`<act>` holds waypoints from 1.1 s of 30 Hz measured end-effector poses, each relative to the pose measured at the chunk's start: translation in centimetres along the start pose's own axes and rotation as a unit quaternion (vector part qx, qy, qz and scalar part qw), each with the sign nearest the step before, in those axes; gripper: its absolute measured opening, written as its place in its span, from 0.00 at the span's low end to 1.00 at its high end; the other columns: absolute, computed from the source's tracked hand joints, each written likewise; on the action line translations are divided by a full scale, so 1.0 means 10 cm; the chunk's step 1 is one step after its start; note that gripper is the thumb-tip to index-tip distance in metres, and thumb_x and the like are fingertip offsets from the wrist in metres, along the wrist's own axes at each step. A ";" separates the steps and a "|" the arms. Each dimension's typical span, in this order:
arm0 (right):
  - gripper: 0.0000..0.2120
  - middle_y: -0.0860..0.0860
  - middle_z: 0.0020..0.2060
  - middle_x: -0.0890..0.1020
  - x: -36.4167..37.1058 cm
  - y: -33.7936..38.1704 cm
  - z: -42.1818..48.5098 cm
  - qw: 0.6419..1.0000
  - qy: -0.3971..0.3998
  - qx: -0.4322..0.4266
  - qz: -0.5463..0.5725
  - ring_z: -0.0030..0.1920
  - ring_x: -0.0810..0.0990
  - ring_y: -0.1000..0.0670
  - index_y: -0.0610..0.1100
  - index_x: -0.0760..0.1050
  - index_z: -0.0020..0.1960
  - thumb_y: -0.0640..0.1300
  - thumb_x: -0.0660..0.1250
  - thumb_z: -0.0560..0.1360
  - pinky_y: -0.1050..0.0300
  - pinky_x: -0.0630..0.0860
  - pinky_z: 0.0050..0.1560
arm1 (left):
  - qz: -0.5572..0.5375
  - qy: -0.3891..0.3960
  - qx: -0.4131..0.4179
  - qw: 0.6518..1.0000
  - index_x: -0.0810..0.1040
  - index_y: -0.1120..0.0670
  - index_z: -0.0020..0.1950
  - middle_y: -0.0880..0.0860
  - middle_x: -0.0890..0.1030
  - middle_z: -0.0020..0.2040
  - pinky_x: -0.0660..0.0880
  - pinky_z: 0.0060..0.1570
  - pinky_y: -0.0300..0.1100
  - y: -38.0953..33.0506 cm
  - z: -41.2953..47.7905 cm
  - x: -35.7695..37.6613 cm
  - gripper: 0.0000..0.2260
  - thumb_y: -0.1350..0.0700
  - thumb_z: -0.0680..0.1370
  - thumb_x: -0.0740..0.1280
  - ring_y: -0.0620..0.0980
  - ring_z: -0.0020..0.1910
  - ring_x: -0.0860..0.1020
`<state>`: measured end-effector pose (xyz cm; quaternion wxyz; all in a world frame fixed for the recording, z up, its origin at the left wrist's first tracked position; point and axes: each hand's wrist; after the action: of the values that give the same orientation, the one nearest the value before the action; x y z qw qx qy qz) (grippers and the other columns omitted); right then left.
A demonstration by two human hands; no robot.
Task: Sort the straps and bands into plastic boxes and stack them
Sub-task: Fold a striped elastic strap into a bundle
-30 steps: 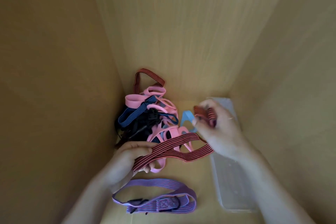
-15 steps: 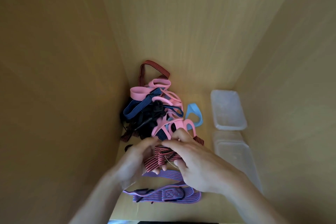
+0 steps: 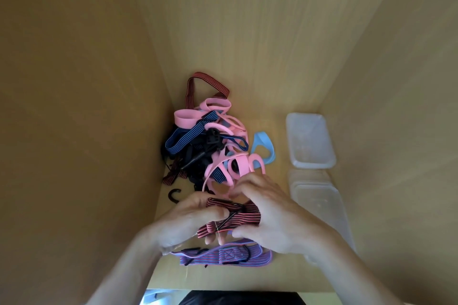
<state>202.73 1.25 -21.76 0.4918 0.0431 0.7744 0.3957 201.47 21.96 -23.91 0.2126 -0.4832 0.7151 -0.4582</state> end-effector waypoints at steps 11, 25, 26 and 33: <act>0.17 0.57 0.41 0.77 0.40 -0.25 -0.16 0.994 0.016 0.089 -0.056 0.44 0.76 0.52 0.53 0.63 0.44 0.63 0.65 0.72 0.54 0.72 0.42 | -0.040 -0.115 0.007 0.993 0.76 0.71 0.58 0.63 0.79 0.45 0.69 0.37 0.44 0.47 -0.05 -0.11 0.09 0.67 0.82 0.62 0.59 0.42 0.73; 0.21 0.50 0.47 0.75 1.30 -0.51 -0.04 0.963 -0.047 0.027 -0.265 0.48 0.77 0.45 0.48 0.76 0.53 0.53 0.73 0.63 0.49 0.75 0.50 | 0.379 -0.236 0.139 0.884 0.83 0.49 0.61 0.43 0.78 0.54 0.74 0.55 0.39 1.12 -0.19 -0.23 0.16 0.66 0.78 0.67 0.40 0.55 0.78; 0.21 0.50 0.48 0.74 1.33 -0.54 -0.03 0.962 -0.045 0.033 -0.268 0.49 0.76 0.44 0.48 0.75 0.53 0.55 0.71 0.63 0.48 0.74 0.51 | 0.401 -0.240 0.138 0.873 0.82 0.48 0.62 0.43 0.77 0.54 0.74 0.56 0.40 1.16 -0.18 -0.23 0.16 0.65 0.79 0.66 0.42 0.56 0.77; 0.41 0.49 0.56 0.75 1.40 -0.61 -0.03 0.966 -0.069 0.020 -0.247 0.54 0.74 0.43 0.44 0.72 0.65 0.74 0.61 0.66 0.40 0.68 0.64 | 0.497 -0.250 0.160 0.816 0.79 0.49 0.63 0.49 0.74 0.66 0.64 0.70 0.46 1.27 -0.15 -0.16 0.16 0.49 0.78 0.61 0.51 0.69 0.68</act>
<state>197.24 3.30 -35.86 0.6254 -0.1122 0.7330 0.2428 194.75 25.46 -34.36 0.6570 -0.1197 0.6968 -0.2618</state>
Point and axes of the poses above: each hand's wrist, its own z-axis towards the middle knuckle, its own x-axis out of the palm, y = z × x
